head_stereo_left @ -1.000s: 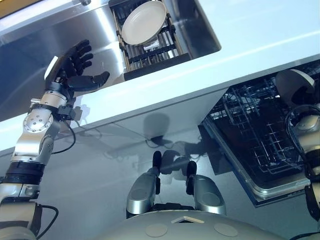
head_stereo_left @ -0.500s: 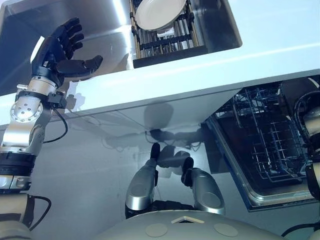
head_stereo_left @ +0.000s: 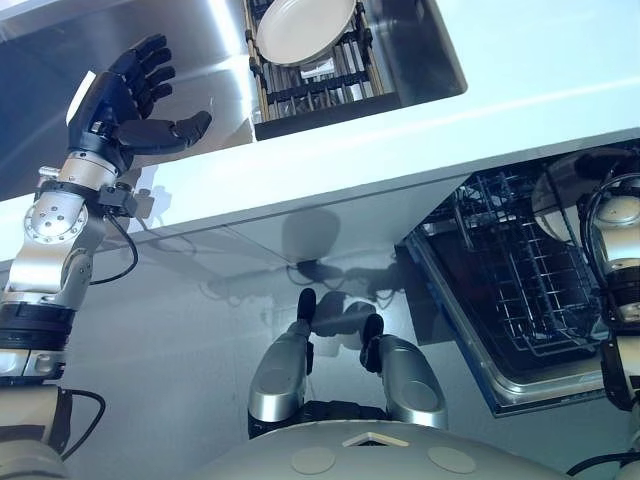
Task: Pick up plates and place into dishwasher.
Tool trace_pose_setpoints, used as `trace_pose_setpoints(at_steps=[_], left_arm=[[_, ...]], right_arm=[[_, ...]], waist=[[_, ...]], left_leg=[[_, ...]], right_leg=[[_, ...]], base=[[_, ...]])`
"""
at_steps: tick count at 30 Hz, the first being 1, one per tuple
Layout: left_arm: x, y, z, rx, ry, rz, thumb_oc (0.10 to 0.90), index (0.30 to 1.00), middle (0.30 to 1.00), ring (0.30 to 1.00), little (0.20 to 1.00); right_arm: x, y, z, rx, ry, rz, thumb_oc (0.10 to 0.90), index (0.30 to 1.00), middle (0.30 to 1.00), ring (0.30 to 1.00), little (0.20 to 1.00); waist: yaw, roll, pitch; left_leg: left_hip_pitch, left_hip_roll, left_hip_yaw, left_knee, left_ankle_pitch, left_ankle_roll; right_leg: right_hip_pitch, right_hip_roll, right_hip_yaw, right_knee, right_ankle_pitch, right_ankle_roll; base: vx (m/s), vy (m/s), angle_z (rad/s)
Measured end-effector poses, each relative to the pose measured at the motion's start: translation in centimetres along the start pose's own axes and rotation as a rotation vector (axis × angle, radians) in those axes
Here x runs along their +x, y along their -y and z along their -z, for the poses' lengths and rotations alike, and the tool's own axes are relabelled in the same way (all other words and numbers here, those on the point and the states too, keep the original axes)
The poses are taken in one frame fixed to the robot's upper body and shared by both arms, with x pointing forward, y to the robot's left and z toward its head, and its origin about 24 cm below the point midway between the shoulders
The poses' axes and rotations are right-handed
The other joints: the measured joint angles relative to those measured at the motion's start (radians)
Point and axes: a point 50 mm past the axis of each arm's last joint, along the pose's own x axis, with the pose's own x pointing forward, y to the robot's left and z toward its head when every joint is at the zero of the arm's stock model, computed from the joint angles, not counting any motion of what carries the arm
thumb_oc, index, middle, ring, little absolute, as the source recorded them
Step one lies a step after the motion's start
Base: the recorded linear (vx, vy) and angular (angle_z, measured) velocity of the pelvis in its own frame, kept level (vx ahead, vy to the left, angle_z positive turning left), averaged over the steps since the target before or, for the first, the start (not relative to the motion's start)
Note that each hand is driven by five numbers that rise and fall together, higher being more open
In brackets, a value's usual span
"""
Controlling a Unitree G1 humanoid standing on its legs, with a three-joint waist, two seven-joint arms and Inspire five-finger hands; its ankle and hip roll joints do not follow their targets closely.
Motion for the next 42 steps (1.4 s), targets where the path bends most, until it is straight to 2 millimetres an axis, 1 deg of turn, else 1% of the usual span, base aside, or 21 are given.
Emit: trace_pose_setpoints(at_steps=[3,8,11,13,15,18,19,21,22,24,25,27,29,30,31,32,33,35,39,40,42], left_arm=[[0.2,0.1,-0.2,-0.004,0.011,0.000,0.800,0.900,0.900,0.900,0.900],[0.3,0.5,-0.1,-0.027,0.017,0.001,0.800,0.900,0.900,0.900,0.900],[0.5,0.6,-0.2,-0.030,0.024,0.001,0.800,0.900,0.900,0.900,0.900],[0.6,0.5,-0.4,-0.030,0.032,-0.001,0.800,0.900,0.900,0.900,0.900],[0.8,0.5,-0.7,-0.030,0.043,-0.001,0.800,0.900,0.900,0.900,0.900],[1.2,0.5,-1.3,-0.022,0.064,-0.005,0.800,0.900,0.900,0.900,0.900],[1.3,0.4,-1.5,-0.005,0.071,-0.011,0.800,0.900,0.900,0.900,0.900],[1.5,0.4,-1.9,0.009,0.082,-0.019,0.800,0.900,0.900,0.900,0.900],[1.6,0.3,-2.0,0.017,0.085,-0.028,0.800,0.900,0.900,0.900,0.900],[1.7,0.1,-2.1,0.055,0.082,-0.048,0.800,0.900,0.900,0.900,0.900],[1.7,0.0,-2.1,0.065,0.080,-0.055,0.800,0.900,0.900,0.900,0.900],[1.7,-0.5,-1.9,0.102,0.061,-0.067,0.800,0.900,0.900,0.900,0.900],[1.9,-1.9,-1.5,0.155,0.021,-0.104,0.800,0.900,0.900,0.900,0.900],[2.0,-2.6,-1.4,0.174,0.000,-0.128,0.800,0.900,0.900,0.900,0.900],[2.0,-3.0,-1.3,0.182,-0.015,-0.142,0.800,0.900,0.900,0.900,0.900],[1.9,-4.0,-1.0,0.203,-0.051,-0.166,0.800,0.900,0.900,0.900,0.900],[1.9,-4.3,-0.9,0.217,-0.064,-0.177,0.800,0.900,0.900,0.900,0.900],[1.7,-5.5,-0.6,0.262,-0.109,-0.209,0.800,0.900,0.900,0.900,0.900],[1.0,-8.1,0.2,0.370,-0.248,-0.277,0.800,0.900,0.900,0.900,0.900],[0.8,-8.5,0.7,0.387,-0.288,-0.290,0.800,0.900,0.900,0.900,0.900],[0.7,-8.7,1.6,0.410,-0.354,-0.294,0.800,0.900,0.900,0.900,0.900]], right_arm=[[-0.2,0.6,0.0,0.030,0.021,0.023,0.800,0.900,0.900,0.900,0.900],[-0.4,1.1,0.0,0.052,0.035,0.049,0.800,0.900,0.900,0.900,0.900],[-0.6,1.7,0.0,0.070,0.049,0.062,0.800,0.900,0.900,0.900,0.900],[-0.8,1.7,0.0,0.066,0.064,0.060,0.800,0.900,0.900,0.900,0.900],[-1.1,1.7,-0.2,0.059,0.084,0.055,0.800,0.900,0.900,0.900,0.900],[-1.5,1.9,-0.8,0.060,0.127,0.063,0.800,0.900,0.900,0.900,0.900],[-1.7,2.3,-1.4,0.089,0.154,0.076,0.800,0.900,0.900,0.900,0.900],[-2.0,2.6,-2.3,0.102,0.206,0.099,0.800,0.900,0.900,0.900,0.900],[-2.2,2.6,-2.7,0.108,0.231,0.099,0.800,0.900,0.900,0.900,0.900],[-2.8,2.9,-3.4,0.139,0.295,0.103,0.800,0.900,0.900,0.900,0.900],[-3.2,3.0,-3.6,0.158,0.329,0.111,0.800,0.900,0.900,0.900,0.900],[-3.7,2.9,-3.7,0.183,0.362,0.101,0.800,0.900,0.900,0.900,0.900],[-4.8,2.6,-3.8,0.210,0.424,0.046,0.800,0.900,0.900,0.900,0.900],[-5.4,2.4,-3.6,0.215,0.449,0.009,0.800,0.900,0.900,0.900,0.900],[-5.7,2.2,-3.4,0.219,0.458,-0.018,0.800,0.900,0.900,0.900,0.900],[-6.4,1.5,-2.9,0.226,0.459,-0.071,0.800,0.900,0.900,0.900,0.900],[-6.7,1.3,-2.5,0.219,0.456,-0.096,0.800,0.900,0.900,0.900,0.900],[-7.5,0.4,-1.0,0.208,0.427,-0.179,0.800,0.900,0.900,0.900,0.900],[-9.3,-1.0,1.5,0.193,0.363,-0.319,0.800,0.900,0.900,0.900,0.900],[-9.6,-1.3,2.0,0.179,0.351,-0.347,0.800,0.900,0.900,0.900,0.900],[-10.2,-1.6,2.7,0.156,0.339,-0.390,0.800,0.900,0.900,0.900,0.900]], waist=[[-0.003,0.000,0.000],[-0.026,-0.001,-0.002],[-0.033,-0.002,-0.004],[-0.048,-0.006,-0.011],[-0.052,-0.007,-0.016],[-0.074,-0.009,-0.021],[-0.081,-0.010,-0.024],[-0.090,-0.018,-0.037],[-0.105,-0.026,-0.050],[-0.110,-0.035,-0.065],[-0.124,-0.042,-0.076],[-0.140,-0.051,-0.104],[-0.157,-0.058,-0.124],[-0.172,-0.058,-0.133],[-0.177,-0.058,-0.139],[-0.185,-0.061,-0.152],[-0.190,-0.060,-0.158],[-0.205,-0.060,-0.176],[-0.245,-0.060,-0.187],[-0.247,-0.057,-0.190],[-0.271,-0.057,-0.192]], left_leg=[[0.006,-0.001,0.010,0.000,-0.003,0.003],[0.024,-0.002,0.020,-0.002,-0.010,0.011],[0.040,-0.002,0.041,-0.003,-0.020,0.018],[0.042,-0.003,0.046,-0.008,-0.023,0.021],[0.053,-0.002,0.063,-0.022,-0.023,0.024],[0.077,-0.004,0.072,-0.043,-0.024,0.034],[0.084,-0.005,0.084,-0.046,-0.027,0.040],[0.096,-0.008,0.103,-0.060,-0.031,0.046],[0.098,-0.014,0.113,-0.064,-0.033,0.050],[0.115,-0.017,0.129,-0.078,-0.037,0.057],[0.126,-0.020,0.136,-0.080,-0.042,0.063],[0.132,-0.026,0.150,-0.084,-0.050,0.070],[0.150,-0.033,0.179,-0.084,-0.062,0.079],[0.154,-0.039,0.183,-0.084,-0.069,0.083],[0.155,-0.040,0.189,-0.084,-0.071,0.085],[0.161,-0.043,0.206,-0.084,-0.077,0.089],[0.163,-0.045,0.214,-0.084,-0.080,0.091],[0.163,-0.051,0.236,-0.084,-0.086,0.097],[0.169,-0.059,0.275,-0.085,-0.095,0.106],[0.169,-0.058,0.285,-0.085,-0.097,0.107],[0.169,-0.061,0.289,-0.085,-0.098,0.109]], right_leg=[[0.002,-0.001,0.008,-0.001,0.002,0.003],[0.021,-0.002,0.023,-0.018,0.009,0.012],[0.033,-0.003,0.039,-0.032,0.016,0.019],[0.036,-0.003,0.046,-0.045,0.023,0.024],[0.046,0.001,0.058,-0.065,0.035,0.027],[0.074,0.001,0.070,-0.111,0.055,0.039],[0.084,0.001,0.081,-0.130,0.064,0.044],[0.098,0.001,0.094,-0.163,0.080,0.053],[0.103,0.000,0.104,-0.180,0.087,0.057],[0.114,0.000,0.123,-0.200,0.095,0.065],[0.128,0.000,0.134,-0.219,0.104,0.071],[0.140,-0.002,0.147,-0.246,0.112,0.078],[0.159,-0.009,0.174,-0.272,0.125,0.087],[0.165,-0.014,0.180,-0.282,0.130,0.094],[0.166,-0.015,0.189,-0.282,0.131,0.095],[0.165,-0.018,0.202,-0.283,0.133,0.099],[0.165,-0.020,0.208,-0.284,0.134,0.101],[0.155,-0.024,0.234,-0.287,0.139,0.109],[0.139,-0.026,0.278,-0.279,0.145,0.118],[0.135,-0.026,0.286,-0.277,0.147,0.121],[0.134,-0.027,0.292,-0.276,0.149,0.123]], base=[[0.00,0.088,-0.11],[0.00,0.090,-0.08],[-0.01,0.095,-0.15],[0.00,0.111,-0.09],[-0.01,0.115,-0.18],[-0.02,0.143,-0.16],[-0.01,0.134,-0.25],[-0.01,0.189,-0.25],[-0.01,0.181,-0.17],[-0.01,0.140,-0.27],[-0.01,0.176,-0.28],[-0.01,0.183,-0.21],[-0.01,0.240,-0.31],[-0.01,0.198,-0.23],[-0.01,0.142,-0.26],[0.00,0.128,-0.29],[0.00,0.188,-0.33],[0.01,0.196,-0.30],[0.01,0.153,-0.31],[-0.01,0.127,-0.27],[0.00,0.102,-0.14]])
